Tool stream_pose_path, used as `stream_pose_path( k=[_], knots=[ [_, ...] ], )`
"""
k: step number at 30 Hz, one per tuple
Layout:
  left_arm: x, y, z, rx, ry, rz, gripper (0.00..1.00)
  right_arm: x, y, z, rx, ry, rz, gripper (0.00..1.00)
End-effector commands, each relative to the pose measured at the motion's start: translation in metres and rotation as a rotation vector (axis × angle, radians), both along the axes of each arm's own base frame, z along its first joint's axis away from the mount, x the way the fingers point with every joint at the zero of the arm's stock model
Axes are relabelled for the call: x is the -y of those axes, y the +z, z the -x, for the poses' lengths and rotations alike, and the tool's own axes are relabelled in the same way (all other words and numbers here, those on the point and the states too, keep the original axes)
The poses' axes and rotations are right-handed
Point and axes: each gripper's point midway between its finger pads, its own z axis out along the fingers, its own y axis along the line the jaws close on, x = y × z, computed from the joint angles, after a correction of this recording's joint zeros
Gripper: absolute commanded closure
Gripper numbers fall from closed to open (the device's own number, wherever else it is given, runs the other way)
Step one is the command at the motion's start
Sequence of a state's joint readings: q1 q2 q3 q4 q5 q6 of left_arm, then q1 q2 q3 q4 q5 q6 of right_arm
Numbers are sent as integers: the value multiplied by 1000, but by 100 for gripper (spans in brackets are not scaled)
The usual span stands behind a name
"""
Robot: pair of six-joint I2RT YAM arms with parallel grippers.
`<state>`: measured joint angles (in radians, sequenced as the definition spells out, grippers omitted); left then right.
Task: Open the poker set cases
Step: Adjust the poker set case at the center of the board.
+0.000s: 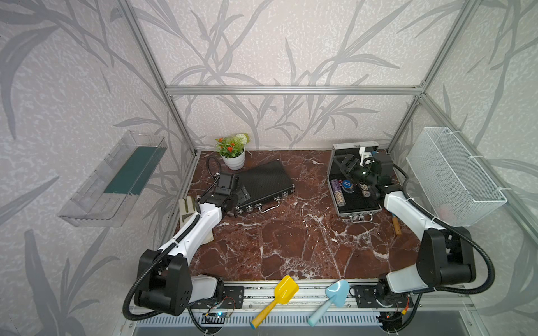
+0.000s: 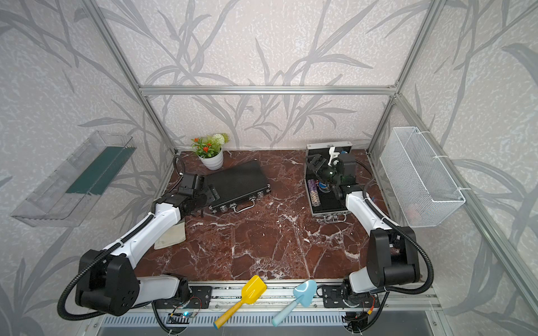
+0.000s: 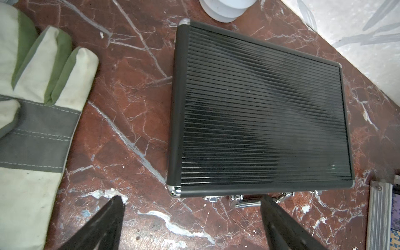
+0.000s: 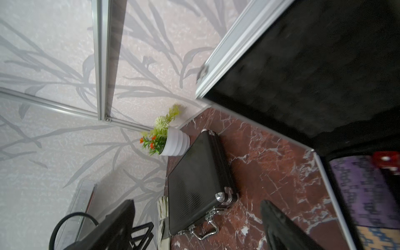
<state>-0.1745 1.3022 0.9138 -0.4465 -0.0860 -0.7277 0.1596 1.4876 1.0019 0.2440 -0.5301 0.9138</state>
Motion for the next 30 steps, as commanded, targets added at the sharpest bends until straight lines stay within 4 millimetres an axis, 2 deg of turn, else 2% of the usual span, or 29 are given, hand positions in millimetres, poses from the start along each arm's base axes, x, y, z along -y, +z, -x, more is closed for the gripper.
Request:
stream_pose_path(
  k=[1,8,11,13,19,24,30],
  knots=[
    [-6,6,-1,43,41,42,12,-33,-15,12,6,61,41,10],
    [-3,-14,-5,31,31,117,12,-103,-62,13,-49,167,68,10],
    [-1,-21,-7,27,30,146,12,-132,-89,7,-78,216,66,10],
    [-2,-24,-8,26,28,146,12,-145,-106,0,-89,233,90,10],
    [3,-35,-14,12,-10,152,13,-155,-147,-21,-135,228,166,10],
    [8,-53,-19,-39,-27,162,14,-163,-162,-31,-143,257,190,9],
    [13,-74,-19,-80,-39,185,17,-182,-181,-31,-161,346,214,23]
  ],
)
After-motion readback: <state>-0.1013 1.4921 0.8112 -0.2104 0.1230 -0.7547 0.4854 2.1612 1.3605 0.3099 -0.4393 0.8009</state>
